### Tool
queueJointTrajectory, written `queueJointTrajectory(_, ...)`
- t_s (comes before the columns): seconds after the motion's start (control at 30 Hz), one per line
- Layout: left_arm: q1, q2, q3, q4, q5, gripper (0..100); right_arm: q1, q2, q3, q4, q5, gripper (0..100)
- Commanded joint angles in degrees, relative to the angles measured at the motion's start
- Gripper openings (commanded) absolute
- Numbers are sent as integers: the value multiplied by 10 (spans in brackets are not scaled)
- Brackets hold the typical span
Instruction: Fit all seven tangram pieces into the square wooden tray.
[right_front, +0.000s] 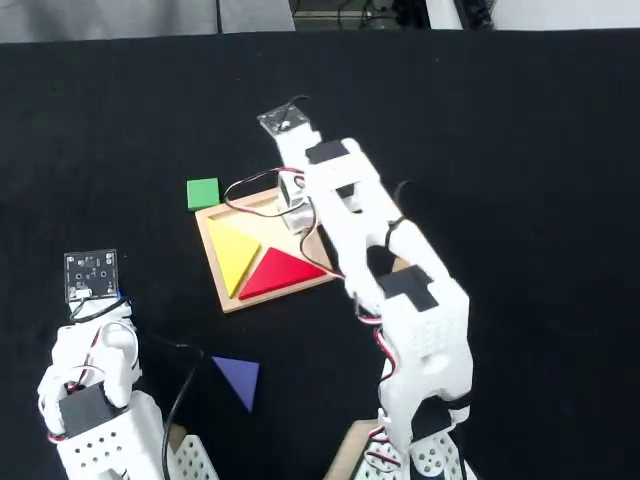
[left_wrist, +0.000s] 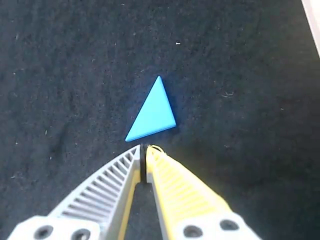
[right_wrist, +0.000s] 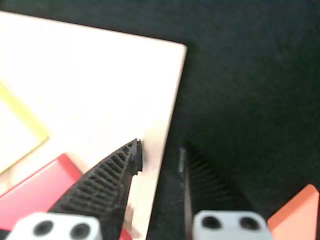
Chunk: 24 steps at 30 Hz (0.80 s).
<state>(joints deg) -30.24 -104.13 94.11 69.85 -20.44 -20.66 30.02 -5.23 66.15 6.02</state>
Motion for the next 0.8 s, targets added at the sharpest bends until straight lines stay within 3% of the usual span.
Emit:
queueJointTrajectory(0.0, 7, -4, -4, 4, -4, 34, 15, -2, -29, 4, -4, 81)
queueJointTrajectory(0.17, 7, -4, -3, 4, -4, 34, 31, -1, -19, 9, -4, 9)
queueJointTrajectory(0.4, 7, -4, -3, 2, -4, 34, 33, -6, 30, 33, 11, 11)
queueJointTrajectory(0.77, 7, -4, -2, 0, -4, 34, 83, -103, 161, 16, -69, 11)
